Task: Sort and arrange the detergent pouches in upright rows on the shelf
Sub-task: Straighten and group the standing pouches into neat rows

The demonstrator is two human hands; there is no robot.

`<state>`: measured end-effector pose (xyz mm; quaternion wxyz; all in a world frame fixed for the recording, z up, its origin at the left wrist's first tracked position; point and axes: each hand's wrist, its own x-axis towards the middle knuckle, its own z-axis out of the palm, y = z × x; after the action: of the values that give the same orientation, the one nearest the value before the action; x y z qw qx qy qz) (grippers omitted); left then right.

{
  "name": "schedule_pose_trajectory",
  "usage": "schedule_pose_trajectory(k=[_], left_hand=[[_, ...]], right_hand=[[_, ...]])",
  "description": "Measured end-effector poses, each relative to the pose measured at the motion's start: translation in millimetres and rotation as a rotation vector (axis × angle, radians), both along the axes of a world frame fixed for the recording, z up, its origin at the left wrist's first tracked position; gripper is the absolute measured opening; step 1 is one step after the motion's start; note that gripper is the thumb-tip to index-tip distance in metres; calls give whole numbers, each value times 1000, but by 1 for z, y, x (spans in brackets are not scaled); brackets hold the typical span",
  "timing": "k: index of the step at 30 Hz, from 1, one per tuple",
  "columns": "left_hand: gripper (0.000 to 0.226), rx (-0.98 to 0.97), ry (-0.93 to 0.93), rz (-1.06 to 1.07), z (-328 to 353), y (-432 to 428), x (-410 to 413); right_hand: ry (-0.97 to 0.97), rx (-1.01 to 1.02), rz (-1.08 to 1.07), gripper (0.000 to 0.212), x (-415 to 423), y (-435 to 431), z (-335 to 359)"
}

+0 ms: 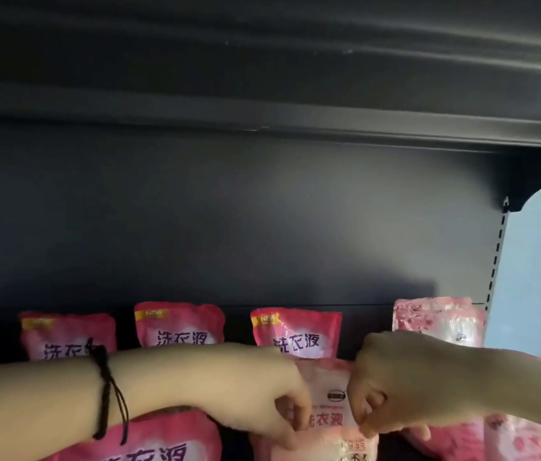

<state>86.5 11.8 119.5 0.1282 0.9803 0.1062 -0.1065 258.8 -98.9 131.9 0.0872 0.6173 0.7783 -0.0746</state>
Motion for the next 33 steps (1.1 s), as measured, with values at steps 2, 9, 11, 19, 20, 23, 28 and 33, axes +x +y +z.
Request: schedule_pose_trajectory(k=[2,9,11,19,20,23,28,33], left_hand=[[16,30,-24,24,1,1,3],[14,-64,39,64,2,-8,0],[19,-115,60,81,2,-8,0],[6,-116,81,94,0,-11,3],[8,-99,71,102,3,-11,2],[10,-88,7,118,16,-7,0],[18,-428,-269,279,35,2,-11],[8,-842,-715,378,35,7,-15]], right_hand=[[29,23,-13,18,2,1,-3],[42,10,-19,17,5,-1,-5],[28,37,7,18,5,0,-7],[-3,26,-37,17,5,-3,-12],[12,35,-46,17,4,-4,-11],[100,62,-89,19,6,-7,1],[238,306,-162,14,19,-10,29],[1219,255,-297,15,18,-7,35]])
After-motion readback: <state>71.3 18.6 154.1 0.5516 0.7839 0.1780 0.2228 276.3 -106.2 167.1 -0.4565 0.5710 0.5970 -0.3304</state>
